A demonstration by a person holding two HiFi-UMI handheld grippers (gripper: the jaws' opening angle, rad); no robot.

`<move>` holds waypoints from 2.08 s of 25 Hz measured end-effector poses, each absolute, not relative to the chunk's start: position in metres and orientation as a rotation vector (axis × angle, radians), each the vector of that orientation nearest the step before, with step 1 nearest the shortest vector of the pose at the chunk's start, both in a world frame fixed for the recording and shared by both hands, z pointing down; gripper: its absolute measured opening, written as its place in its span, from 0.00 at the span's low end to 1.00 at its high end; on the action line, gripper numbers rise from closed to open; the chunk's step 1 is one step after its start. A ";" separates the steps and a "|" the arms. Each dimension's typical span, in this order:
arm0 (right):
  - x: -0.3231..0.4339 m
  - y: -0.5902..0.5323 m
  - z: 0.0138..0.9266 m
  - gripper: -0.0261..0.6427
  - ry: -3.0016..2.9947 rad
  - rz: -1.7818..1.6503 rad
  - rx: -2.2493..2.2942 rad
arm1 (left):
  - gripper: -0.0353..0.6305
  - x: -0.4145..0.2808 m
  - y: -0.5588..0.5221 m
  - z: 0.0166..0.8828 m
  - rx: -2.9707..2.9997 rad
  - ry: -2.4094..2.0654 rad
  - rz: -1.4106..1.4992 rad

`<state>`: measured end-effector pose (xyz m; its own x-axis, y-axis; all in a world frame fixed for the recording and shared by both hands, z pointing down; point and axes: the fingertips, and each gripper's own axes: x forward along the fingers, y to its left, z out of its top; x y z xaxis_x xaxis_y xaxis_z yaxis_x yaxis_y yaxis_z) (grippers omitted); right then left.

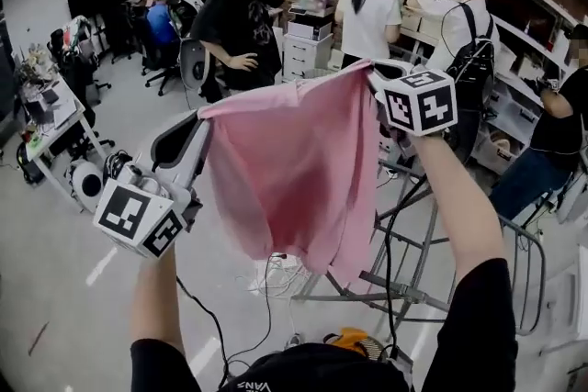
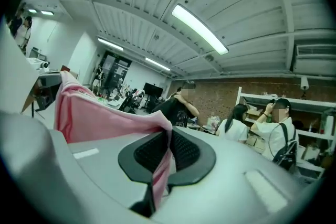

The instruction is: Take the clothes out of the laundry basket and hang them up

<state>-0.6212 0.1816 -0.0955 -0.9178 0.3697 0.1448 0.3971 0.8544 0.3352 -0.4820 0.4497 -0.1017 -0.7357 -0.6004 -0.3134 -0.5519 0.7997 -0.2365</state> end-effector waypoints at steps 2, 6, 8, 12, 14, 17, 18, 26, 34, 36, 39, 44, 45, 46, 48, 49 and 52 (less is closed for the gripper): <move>-0.650 0.200 -0.125 0.07 -3.014 -0.527 -0.627 | 0.10 -0.491 0.459 -0.124 -0.819 2.574 -0.239; -0.678 0.213 -0.171 0.07 -3.158 -0.425 -0.663 | 0.10 -0.493 0.451 -0.140 -0.800 2.526 -0.359; -0.685 0.208 -0.168 0.07 -3.187 -0.428 -0.661 | 0.10 -0.492 0.435 -0.126 -0.846 2.508 -0.430; -0.703 0.177 -0.105 0.07 -3.107 -0.426 -0.606 | 0.10 -0.504 0.400 -0.068 -0.985 2.558 -0.450; -0.706 0.154 -0.061 0.07 -3.045 -0.402 -0.561 | 0.10 -0.508 0.379 -0.032 -1.090 2.607 -0.380; -0.701 0.112 0.005 0.07 -2.956 -0.339 -0.481 | 0.10 -0.505 0.340 0.021 -1.245 2.641 -0.276; -0.697 0.097 0.026 0.07 -2.928 -0.320 -0.451 | 0.10 -0.503 0.324 0.038 -1.297 2.639 -0.250; -0.635 -0.022 0.162 0.07 -2.681 -0.297 -0.238 | 0.10 -0.446 0.205 0.152 -1.770 2.633 -0.185; -0.585 -0.092 0.228 0.07 -2.570 -0.257 -0.093 | 0.10 -0.383 0.124 0.215 -2.119 2.586 -0.187; -0.576 -0.105 0.244 0.07 -2.535 -0.231 -0.047 | 0.10 -0.376 0.113 0.229 -2.155 2.585 -0.240; -0.564 -0.117 0.271 0.11 -2.481 -0.161 -0.013 | 0.10 -0.369 0.104 0.252 -2.205 2.570 -0.330; -0.547 -0.119 0.279 0.30 -2.446 -0.154 -0.023 | 0.16 -0.360 0.097 0.266 -2.251 2.552 -0.348; -0.545 -0.117 0.278 0.32 -2.444 -0.167 -0.030 | 0.18 -0.361 0.097 0.266 -2.235 2.566 -0.341; -0.541 -0.117 0.278 0.32 -2.441 -0.179 -0.026 | 0.21 -0.362 0.097 0.266 -2.215 2.581 -0.336; -0.529 -0.126 0.274 0.32 -2.444 -0.181 0.027 | 0.26 -0.364 0.097 0.264 -2.180 2.604 -0.329; -0.522 -0.133 0.271 0.32 -2.455 -0.170 0.056 | 0.27 -0.364 0.097 0.262 -2.161 2.616 -0.324; -0.499 -0.144 0.258 0.32 -2.489 -0.163 0.088 | 0.30 -0.363 0.098 0.254 -2.091 2.660 -0.296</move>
<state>-0.4994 -0.1444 0.2582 -0.7962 -0.1028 0.5963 -0.0240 0.9901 0.1386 -0.3633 0.0983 0.2543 -0.2218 -0.9268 0.3031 -0.9707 0.2393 0.0214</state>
